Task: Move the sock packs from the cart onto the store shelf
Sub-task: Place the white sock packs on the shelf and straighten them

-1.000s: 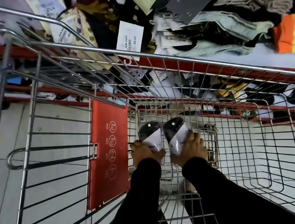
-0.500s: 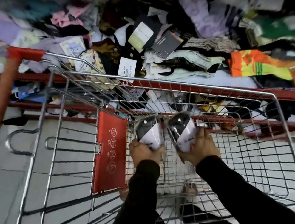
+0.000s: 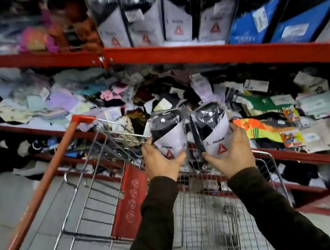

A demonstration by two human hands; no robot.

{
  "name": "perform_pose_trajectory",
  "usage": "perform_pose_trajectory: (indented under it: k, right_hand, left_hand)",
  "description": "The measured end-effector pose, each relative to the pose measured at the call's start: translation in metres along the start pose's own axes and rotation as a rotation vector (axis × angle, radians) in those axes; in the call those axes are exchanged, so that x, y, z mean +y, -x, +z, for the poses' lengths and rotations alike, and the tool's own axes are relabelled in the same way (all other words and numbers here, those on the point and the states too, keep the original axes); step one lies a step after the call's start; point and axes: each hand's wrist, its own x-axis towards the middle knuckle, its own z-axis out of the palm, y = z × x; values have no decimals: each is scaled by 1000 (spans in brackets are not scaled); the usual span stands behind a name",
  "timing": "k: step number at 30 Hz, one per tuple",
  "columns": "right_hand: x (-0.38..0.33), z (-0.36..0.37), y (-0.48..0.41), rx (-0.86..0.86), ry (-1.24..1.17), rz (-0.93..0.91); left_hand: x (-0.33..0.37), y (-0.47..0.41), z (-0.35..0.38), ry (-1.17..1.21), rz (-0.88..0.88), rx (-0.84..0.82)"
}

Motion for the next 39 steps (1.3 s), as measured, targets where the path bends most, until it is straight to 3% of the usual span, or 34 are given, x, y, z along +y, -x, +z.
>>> perform_pose_trajectory:
  k: [7, 21, 29, 39]
  right_hand:
    - [-38, -53, -60, 230, -68, -180]
    - [-117, -119, -184, 515, -134, -253]
    - [-137, -100, -219, 521, -208, -189]
    - [-137, -77, -237, 617, -91, -108]
  left_hand:
    - [90, -29, -21, 75, 228, 112]
    - [229, -131, -38, 200, 548, 262]
    - [247, -169, -27, 199, 493, 305]
    - [247, -179, 8, 183, 465, 314]
